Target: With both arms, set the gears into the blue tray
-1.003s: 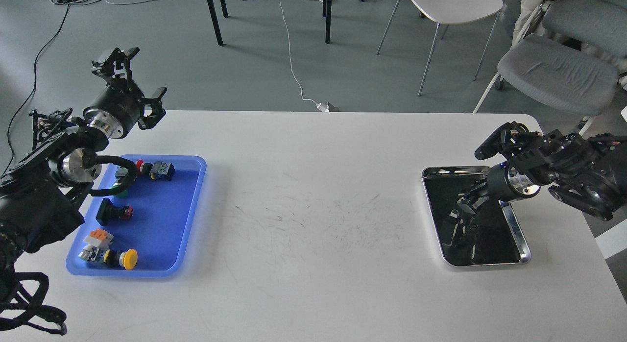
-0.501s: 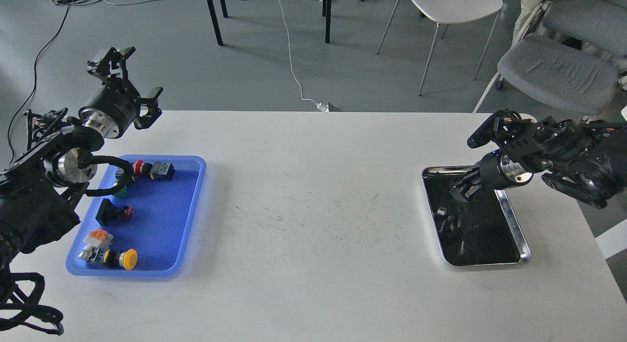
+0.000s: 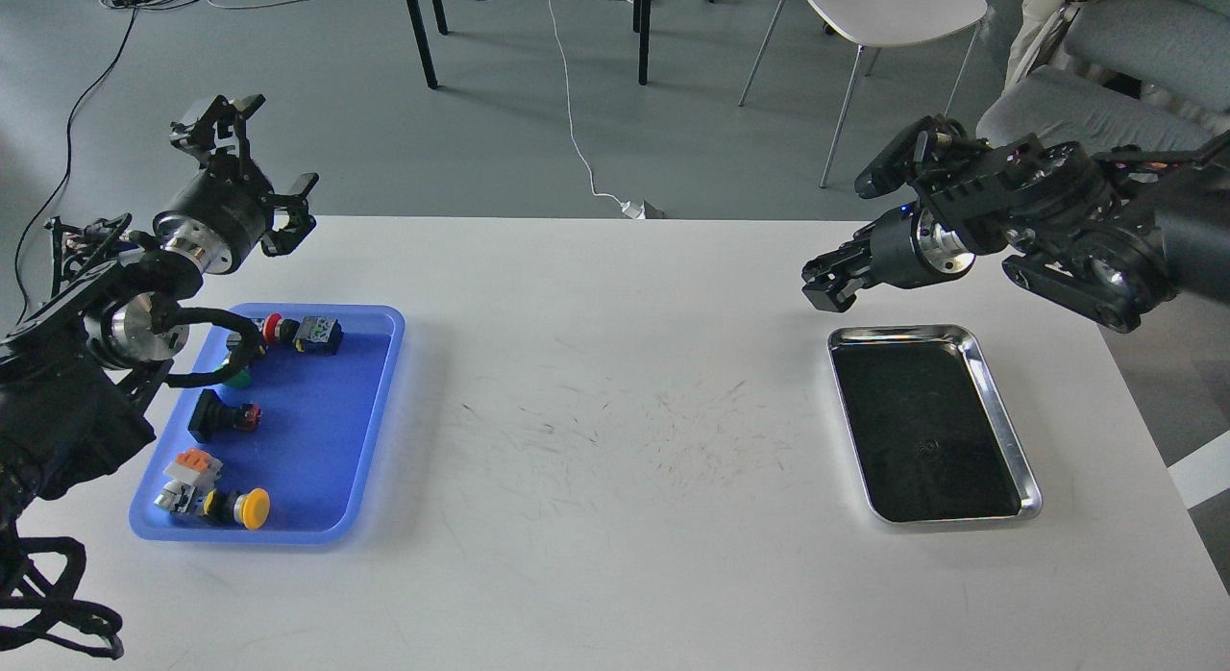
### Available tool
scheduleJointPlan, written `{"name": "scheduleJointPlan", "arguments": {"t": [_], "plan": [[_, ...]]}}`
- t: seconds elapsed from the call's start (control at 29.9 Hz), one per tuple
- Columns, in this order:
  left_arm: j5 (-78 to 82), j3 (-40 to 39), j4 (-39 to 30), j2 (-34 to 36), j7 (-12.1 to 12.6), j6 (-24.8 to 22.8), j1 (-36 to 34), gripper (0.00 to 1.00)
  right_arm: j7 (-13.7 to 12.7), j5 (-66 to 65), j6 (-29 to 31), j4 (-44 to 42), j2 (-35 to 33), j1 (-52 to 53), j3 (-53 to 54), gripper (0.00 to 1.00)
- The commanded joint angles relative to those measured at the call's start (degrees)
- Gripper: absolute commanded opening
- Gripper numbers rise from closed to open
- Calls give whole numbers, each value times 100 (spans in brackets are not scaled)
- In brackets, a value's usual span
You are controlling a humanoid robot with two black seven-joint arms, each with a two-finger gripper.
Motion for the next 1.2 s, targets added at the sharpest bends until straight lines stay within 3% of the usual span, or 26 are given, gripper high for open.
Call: {"name": "scheduleJointPlan", "arguments": {"t": [0.0, 0.5, 0.9, 1.17], "plan": [[0, 15, -9, 114, 8, 1, 3, 99, 0, 276, -30, -69, 336, 12, 206, 1], [0, 15, -71, 720, 35, -78, 55, 99, 0, 426, -794, -175, 1761, -155, 557, 1], [0, 15, -150, 949, 43, -148, 99, 99, 0, 408, -1339, -219, 1761, -392, 461, 1], [0, 15, -194, 1046, 44, -148, 99, 99, 0, 425, -2112, -61, 1761, -814, 478, 1]]}}
